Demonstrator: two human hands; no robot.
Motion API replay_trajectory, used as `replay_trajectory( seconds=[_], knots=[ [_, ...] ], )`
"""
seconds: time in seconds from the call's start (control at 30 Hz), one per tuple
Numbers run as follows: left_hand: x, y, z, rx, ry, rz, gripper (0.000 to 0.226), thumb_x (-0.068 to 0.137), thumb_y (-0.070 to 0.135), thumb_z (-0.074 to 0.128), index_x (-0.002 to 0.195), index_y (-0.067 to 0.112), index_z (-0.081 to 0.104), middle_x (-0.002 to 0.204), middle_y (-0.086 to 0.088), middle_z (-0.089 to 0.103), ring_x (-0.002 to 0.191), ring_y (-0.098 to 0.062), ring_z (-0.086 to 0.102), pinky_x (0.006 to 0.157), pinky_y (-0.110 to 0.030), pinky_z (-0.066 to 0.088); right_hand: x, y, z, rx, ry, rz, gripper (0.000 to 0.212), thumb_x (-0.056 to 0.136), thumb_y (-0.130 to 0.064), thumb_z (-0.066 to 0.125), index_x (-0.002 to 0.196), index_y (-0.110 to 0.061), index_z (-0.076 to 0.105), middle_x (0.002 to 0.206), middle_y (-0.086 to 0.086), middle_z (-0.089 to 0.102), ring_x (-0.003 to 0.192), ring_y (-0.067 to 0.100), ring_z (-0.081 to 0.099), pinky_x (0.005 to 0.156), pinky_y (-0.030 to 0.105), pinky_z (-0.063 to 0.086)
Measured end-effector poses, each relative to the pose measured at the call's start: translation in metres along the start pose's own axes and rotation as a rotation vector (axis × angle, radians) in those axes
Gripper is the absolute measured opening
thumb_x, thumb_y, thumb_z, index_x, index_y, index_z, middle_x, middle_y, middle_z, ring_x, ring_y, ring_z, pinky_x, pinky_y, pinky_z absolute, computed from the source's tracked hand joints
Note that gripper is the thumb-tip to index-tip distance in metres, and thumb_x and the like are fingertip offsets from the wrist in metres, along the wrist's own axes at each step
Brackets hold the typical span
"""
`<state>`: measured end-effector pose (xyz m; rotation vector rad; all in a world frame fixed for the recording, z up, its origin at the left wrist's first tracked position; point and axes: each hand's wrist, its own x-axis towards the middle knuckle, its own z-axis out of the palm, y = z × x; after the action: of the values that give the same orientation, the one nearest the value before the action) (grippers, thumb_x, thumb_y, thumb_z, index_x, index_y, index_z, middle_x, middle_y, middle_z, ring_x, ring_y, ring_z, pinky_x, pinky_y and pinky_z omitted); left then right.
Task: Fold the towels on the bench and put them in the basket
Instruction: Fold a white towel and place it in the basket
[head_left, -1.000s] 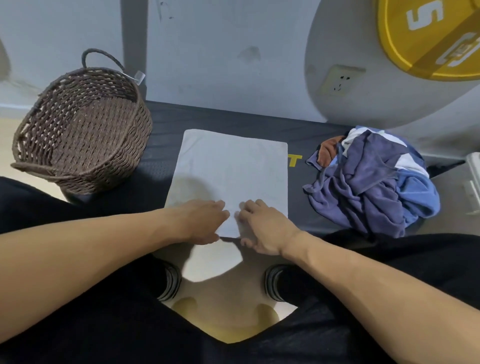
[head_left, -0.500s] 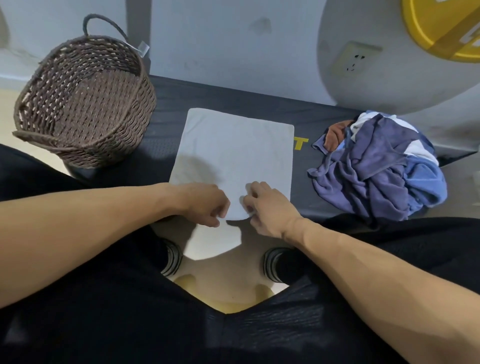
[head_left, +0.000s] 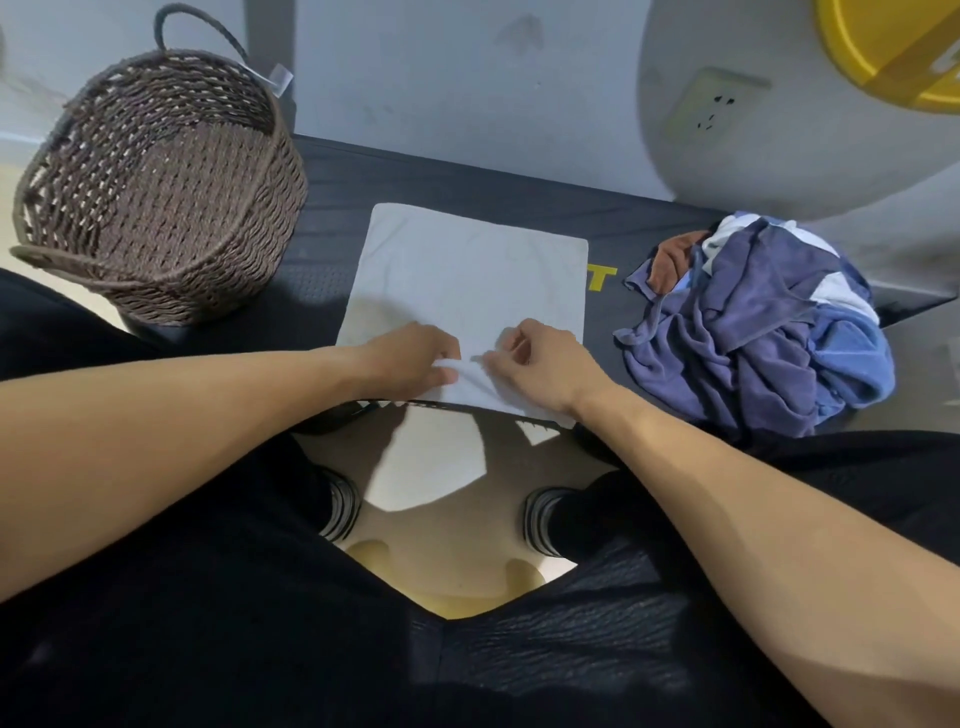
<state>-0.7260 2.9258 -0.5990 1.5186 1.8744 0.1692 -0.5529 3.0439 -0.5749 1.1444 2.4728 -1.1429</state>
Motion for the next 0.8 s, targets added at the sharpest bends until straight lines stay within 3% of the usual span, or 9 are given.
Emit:
replay_trajectory(
  seconds=[0.1, 0.2, 0.3, 0.37, 0.43, 0.5, 0.57, 0.7, 0.8],
  knots=[
    [0.005, -0.005, -0.009, -0.062, -0.005, -0.04, 0.033, 0.099, 0.025, 0.053, 0.067, 0.028, 0.045, 0.07, 0.014, 0.048, 0.066, -0.005, 0.044, 0.059, -0.023, 0.03, -0.003, -0.01, 0.013, -0.294, -0.103, -0.132, 0.074, 0.071, -0.055, 0.077, 0.131, -0.023, 0.048, 0.118, 0.001, 0.058, 0.105, 0.022, 0.056, 0.085, 0.038, 0.049],
    [0.007, -0.009, -0.013, -0.099, -0.02, -0.062, 0.036, 0.101, 0.024, 0.049, 0.066, 0.024, 0.044, 0.068, 0.008, 0.047, 0.065, -0.011, 0.044, 0.059, -0.024, 0.031, -0.001, -0.009, 0.022, -0.424, -0.092, -0.153, 0.073, 0.077, -0.034, 0.077, 0.139, -0.02, 0.042, 0.123, 0.006, 0.053, 0.112, 0.027, 0.052, 0.086, 0.037, 0.045],
    [0.007, -0.008, -0.011, -0.131, -0.02, -0.069, 0.031, 0.101, 0.032, 0.048, 0.073, 0.021, 0.05, 0.071, 0.009, 0.049, 0.069, -0.016, 0.045, 0.06, -0.025, 0.032, 0.006, -0.008, 0.005, -0.293, -0.079, -0.056, 0.042, 0.078, -0.021, 0.072, 0.118, -0.02, 0.058, 0.109, 0.005, 0.062, 0.1, 0.027, 0.059, 0.073, 0.03, 0.044],
    [0.006, -0.008, -0.01, -0.154, -0.025, -0.081, 0.026, 0.095, 0.047, 0.054, 0.086, 0.023, 0.057, 0.077, 0.015, 0.053, 0.072, -0.008, 0.05, 0.062, -0.023, 0.035, 0.012, -0.003, -0.016, -0.264, -0.07, 0.002, 0.021, 0.078, -0.018, 0.071, 0.097, -0.021, 0.063, 0.095, 0.002, 0.063, 0.092, 0.026, 0.061, 0.07, 0.027, 0.041],
    [0.003, -0.007, -0.009, -0.158, -0.039, -0.07, 0.037, 0.081, 0.059, 0.065, 0.09, 0.025, 0.057, 0.076, 0.014, 0.058, 0.07, -0.004, 0.055, 0.058, -0.023, 0.038, 0.017, 0.007, -0.033, -0.218, -0.034, 0.054, 0.011, 0.08, -0.02, 0.071, 0.089, -0.022, 0.065, 0.09, 0.002, 0.064, 0.088, 0.026, 0.061, 0.068, 0.025, 0.04],
    [0.002, -0.007, -0.006, -0.124, -0.039, -0.043, 0.04, 0.069, 0.055, 0.075, 0.084, 0.025, 0.053, 0.07, 0.01, 0.059, 0.06, -0.007, 0.056, 0.05, -0.022, 0.036, 0.022, 0.018, -0.04, -0.077, -0.026, 0.103, 0.018, 0.086, -0.026, 0.072, 0.1, -0.015, 0.071, 0.098, 0.005, 0.069, 0.092, 0.025, 0.065, 0.074, 0.029, 0.047],
    [0.004, -0.007, -0.002, -0.064, -0.009, -0.036, 0.039, 0.067, 0.043, 0.078, 0.079, 0.023, 0.047, 0.073, 0.007, 0.056, 0.063, -0.011, 0.052, 0.052, -0.027, 0.034, 0.024, 0.027, -0.037, 0.085, -0.004, 0.149, 0.031, 0.089, -0.031, 0.071, 0.111, -0.009, 0.071, 0.102, 0.006, 0.069, 0.093, 0.023, 0.064, 0.082, 0.032, 0.049],
    [0.01, -0.01, -0.001, -0.084, 0.014, -0.071, 0.029, 0.073, 0.033, 0.072, 0.082, 0.014, 0.051, 0.081, 0.0, 0.057, 0.073, -0.023, 0.056, 0.062, -0.035, 0.044, 0.027, 0.036, -0.028, 0.192, 0.081, 0.174, 0.035, 0.096, -0.035, 0.062, 0.082, -0.003, 0.065, 0.076, 0.008, 0.057, 0.072, 0.019, 0.049, 0.061, 0.029, 0.039],
    [0.012, -0.014, -0.009, -0.154, -0.038, -0.121, 0.03, 0.073, 0.038, 0.07, 0.084, 0.014, 0.055, 0.083, -0.001, 0.061, 0.077, -0.024, 0.06, 0.067, -0.036, 0.048, 0.027, 0.038, -0.027, 0.225, 0.108, 0.155, 0.043, 0.097, -0.04, 0.057, 0.08, 0.0, 0.06, 0.074, 0.009, 0.052, 0.071, 0.02, 0.045, 0.064, 0.031, 0.038]
  ],
)
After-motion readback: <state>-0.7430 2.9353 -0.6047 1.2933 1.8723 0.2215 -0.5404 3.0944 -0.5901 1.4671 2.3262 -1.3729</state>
